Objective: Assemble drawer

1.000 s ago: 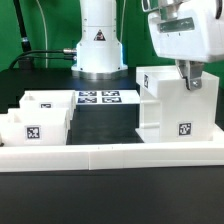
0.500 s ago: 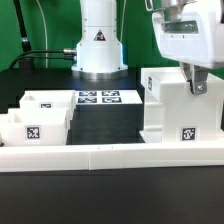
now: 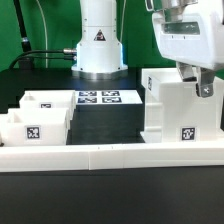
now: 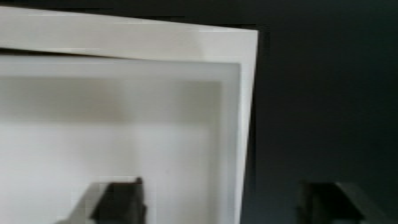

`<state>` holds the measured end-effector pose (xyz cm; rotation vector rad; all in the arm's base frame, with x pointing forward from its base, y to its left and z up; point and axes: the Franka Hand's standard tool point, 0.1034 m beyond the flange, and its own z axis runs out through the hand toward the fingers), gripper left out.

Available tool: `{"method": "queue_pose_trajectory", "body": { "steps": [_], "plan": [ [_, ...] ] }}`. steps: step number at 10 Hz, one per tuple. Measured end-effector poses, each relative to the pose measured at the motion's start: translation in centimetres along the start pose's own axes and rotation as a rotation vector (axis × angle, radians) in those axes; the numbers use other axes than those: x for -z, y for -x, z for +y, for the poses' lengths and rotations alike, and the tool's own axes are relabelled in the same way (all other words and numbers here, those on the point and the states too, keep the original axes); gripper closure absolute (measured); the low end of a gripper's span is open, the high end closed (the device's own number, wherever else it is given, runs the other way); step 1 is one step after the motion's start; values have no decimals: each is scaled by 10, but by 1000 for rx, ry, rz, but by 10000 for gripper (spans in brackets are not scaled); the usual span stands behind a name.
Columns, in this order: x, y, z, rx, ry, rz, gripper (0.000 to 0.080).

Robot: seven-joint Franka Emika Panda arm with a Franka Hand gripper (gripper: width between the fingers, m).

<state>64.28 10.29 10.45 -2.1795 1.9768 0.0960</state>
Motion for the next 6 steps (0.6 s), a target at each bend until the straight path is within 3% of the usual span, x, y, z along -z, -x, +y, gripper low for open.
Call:
{"method": "queue_pose_trajectory", "body": {
  "steps": [1, 5, 6],
  "plan": [
    [0, 0, 0, 3, 0, 0, 220],
    [2, 1, 0, 67, -6, 1, 153],
    [13, 3, 7, 136, -17, -3, 151]
  ]
}}
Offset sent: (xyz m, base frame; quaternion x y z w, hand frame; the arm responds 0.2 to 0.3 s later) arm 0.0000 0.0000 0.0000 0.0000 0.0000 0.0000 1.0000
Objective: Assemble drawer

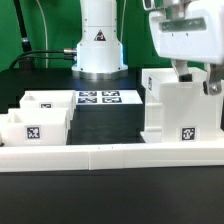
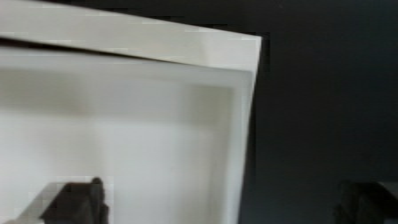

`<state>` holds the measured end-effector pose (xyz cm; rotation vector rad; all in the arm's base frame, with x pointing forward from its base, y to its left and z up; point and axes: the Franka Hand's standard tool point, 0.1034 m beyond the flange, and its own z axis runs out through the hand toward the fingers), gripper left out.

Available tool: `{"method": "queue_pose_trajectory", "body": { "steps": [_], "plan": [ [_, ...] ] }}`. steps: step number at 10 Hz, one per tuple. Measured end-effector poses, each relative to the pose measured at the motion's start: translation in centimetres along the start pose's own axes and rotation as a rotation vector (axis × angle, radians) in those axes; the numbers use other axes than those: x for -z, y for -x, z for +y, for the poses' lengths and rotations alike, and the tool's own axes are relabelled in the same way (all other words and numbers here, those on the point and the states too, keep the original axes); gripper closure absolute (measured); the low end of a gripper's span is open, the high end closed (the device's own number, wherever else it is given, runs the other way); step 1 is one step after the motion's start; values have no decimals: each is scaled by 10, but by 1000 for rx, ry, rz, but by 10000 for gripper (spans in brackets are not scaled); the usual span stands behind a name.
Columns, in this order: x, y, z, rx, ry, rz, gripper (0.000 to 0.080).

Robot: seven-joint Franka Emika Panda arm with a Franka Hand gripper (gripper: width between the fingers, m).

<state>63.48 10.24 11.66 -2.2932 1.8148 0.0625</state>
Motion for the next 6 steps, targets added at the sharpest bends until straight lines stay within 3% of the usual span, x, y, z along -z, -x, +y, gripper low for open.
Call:
{"method": "queue_pose_trajectory", "body": {
  "steps": [3, 6],
  "plan": [
    [32, -6, 19, 185, -18, -6, 151],
    [34, -6, 22, 194, -19, -11, 151]
  ]
}}
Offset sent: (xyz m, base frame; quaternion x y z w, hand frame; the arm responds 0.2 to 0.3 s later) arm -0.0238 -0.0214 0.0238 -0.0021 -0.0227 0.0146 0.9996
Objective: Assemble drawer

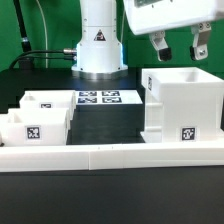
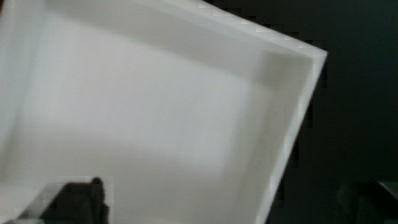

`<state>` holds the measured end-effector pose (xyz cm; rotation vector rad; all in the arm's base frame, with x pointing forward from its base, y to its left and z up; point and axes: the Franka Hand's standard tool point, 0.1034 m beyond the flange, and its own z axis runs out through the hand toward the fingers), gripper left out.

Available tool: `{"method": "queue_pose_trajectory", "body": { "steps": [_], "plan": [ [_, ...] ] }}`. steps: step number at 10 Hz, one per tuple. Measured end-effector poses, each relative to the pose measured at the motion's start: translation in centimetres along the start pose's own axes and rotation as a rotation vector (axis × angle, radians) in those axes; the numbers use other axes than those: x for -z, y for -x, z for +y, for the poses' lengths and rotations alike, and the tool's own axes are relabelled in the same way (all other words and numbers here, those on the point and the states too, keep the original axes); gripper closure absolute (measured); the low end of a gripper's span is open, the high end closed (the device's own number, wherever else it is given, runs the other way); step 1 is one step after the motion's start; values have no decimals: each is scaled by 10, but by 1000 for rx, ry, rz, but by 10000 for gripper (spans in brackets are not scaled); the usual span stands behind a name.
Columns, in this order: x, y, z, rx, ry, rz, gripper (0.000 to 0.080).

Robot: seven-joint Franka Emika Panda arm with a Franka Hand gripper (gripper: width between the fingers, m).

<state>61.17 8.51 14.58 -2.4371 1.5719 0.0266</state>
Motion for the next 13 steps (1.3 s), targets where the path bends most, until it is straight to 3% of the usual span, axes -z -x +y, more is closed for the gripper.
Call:
{"method": "queue_pose_trajectory", "body": {
  "steps": [3, 5, 9, 10, 11, 13],
  "plan": [
    [2, -12, 12, 324, 32, -12, 151],
    [10, -22, 16, 542, 32, -13, 151],
    [9, -23, 17, 766, 31, -14, 151],
    [9, -27, 25, 955, 78, -22, 151],
    [13, -38, 35, 1147, 144, -21, 151],
    [14, -56, 56, 1131, 159, 19, 151]
  ]
}}
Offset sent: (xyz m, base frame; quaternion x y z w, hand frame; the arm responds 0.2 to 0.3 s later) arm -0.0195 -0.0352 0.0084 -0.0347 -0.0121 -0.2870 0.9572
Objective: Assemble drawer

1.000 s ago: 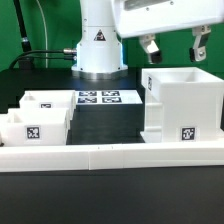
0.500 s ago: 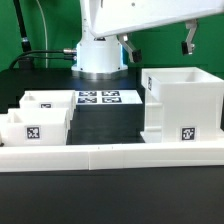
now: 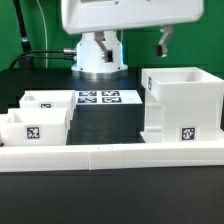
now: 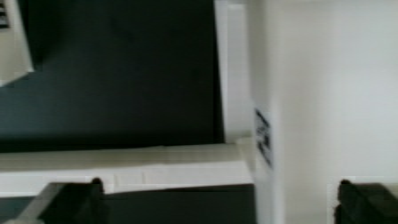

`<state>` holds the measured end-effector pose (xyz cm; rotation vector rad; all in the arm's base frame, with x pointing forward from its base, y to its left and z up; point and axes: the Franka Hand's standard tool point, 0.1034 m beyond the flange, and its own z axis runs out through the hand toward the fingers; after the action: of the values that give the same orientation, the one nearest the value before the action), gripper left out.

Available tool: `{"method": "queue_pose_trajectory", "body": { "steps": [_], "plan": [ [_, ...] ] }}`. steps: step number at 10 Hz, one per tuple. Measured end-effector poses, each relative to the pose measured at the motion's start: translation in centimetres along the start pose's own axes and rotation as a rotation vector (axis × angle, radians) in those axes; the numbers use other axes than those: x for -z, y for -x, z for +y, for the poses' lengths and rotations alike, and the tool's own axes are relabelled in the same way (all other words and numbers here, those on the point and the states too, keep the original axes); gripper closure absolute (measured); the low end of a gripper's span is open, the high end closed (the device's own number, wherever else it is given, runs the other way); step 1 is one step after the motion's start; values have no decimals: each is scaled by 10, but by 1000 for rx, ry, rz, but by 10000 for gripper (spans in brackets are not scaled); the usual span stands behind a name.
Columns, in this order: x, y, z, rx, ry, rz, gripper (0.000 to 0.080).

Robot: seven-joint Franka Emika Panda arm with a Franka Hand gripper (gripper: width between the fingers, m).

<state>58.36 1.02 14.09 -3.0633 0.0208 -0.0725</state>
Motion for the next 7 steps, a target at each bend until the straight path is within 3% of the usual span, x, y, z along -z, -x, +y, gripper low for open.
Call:
{"method": "queue_pose_trajectory", "body": {
  "steps": [2, 7],
  "plan": [
    [-11, 15, 39, -27, 18, 17, 151],
    [-13, 16, 39, -27, 18, 14, 151]
  ]
}}
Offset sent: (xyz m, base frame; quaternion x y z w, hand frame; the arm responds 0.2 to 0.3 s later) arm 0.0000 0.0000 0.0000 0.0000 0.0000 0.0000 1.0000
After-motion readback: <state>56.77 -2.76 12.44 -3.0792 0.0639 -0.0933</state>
